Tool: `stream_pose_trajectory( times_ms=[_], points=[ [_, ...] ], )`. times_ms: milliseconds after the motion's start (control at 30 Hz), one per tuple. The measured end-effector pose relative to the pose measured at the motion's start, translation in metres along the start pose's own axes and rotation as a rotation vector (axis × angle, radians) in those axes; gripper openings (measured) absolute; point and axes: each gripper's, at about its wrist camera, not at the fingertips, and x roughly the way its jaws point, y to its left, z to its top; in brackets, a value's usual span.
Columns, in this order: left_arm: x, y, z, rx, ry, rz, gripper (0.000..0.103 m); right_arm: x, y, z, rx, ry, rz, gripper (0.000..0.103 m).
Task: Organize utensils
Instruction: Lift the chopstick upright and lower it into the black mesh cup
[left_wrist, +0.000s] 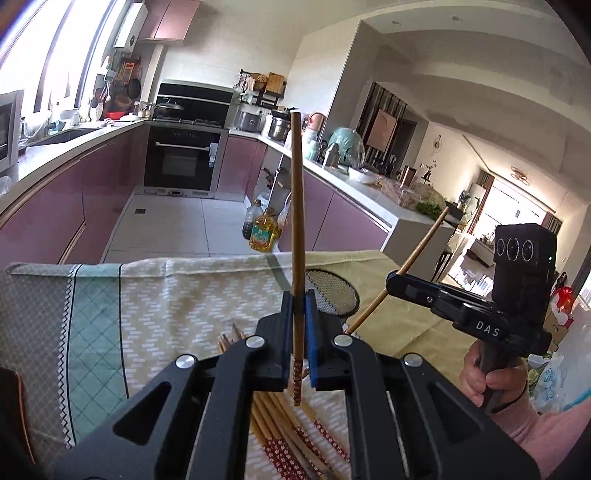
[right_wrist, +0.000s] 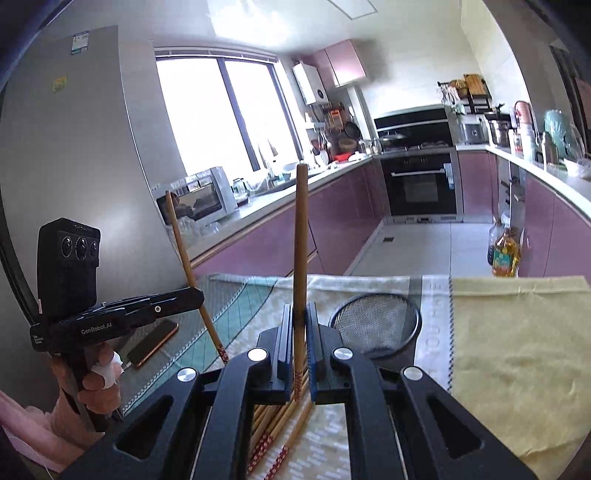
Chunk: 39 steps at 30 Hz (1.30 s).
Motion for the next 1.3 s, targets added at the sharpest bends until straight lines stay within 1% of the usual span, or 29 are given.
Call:
stream_pose_trajectory(
  times_ms=[167, 267, 367, 467, 567, 667, 767, 867, 1067, 1167, 1300],
  points=[
    [0.010, -0.013, 0.031, 0.018, -0.072, -0.019, 0.007, -0.006, -0.006, 0.033, -0.023, -0.053, -0.012, 0.006],
    [0.019, -0.025, 0.048, 0.045, -0.105, -0.016, 0.007, -0.011, -0.013, 0.049, -0.024, -0.083, -0.022, 0.006],
    [0.030, -0.033, 0.058, 0.057, -0.114, -0.022, 0.007, -0.012, -0.018, 0.062, -0.040, -0.112, -0.043, 0.006],
    [0.045, -0.042, 0.064, 0.072, -0.112, -0.017, 0.007, -0.010, -0.027, 0.068, -0.045, -0.120, -0.072, 0.006],
    [0.063, -0.047, 0.061, 0.089, -0.088, 0.006, 0.007, -0.002, -0.038, 0.070, -0.041, -0.094, -0.086, 0.006],
    [0.082, -0.048, 0.053, 0.096, -0.038, 0.015, 0.007, 0.010, -0.044, 0.066, -0.037, -0.045, -0.094, 0.006],
    [0.100, -0.048, 0.043, 0.109, 0.011, 0.033, 0.007, 0.025, -0.050, 0.060, -0.035, 0.026, -0.102, 0.006],
    [0.116, -0.042, 0.033, 0.106, 0.056, 0.034, 0.007, 0.042, -0.052, 0.053, -0.029, 0.099, -0.107, 0.006],
    [0.138, -0.034, 0.016, 0.116, 0.139, 0.046, 0.007, 0.066, -0.050, 0.039, -0.022, 0.221, -0.118, 0.006],
    [0.149, -0.029, 0.010, 0.110, 0.167, 0.052, 0.008, 0.077, -0.053, 0.034, -0.003, 0.251, -0.121, 0.006],
    [0.157, -0.023, 0.009, 0.095, 0.185, 0.061, 0.008, 0.087, -0.060, 0.033, 0.020, 0.251, -0.127, 0.006]
  ],
)
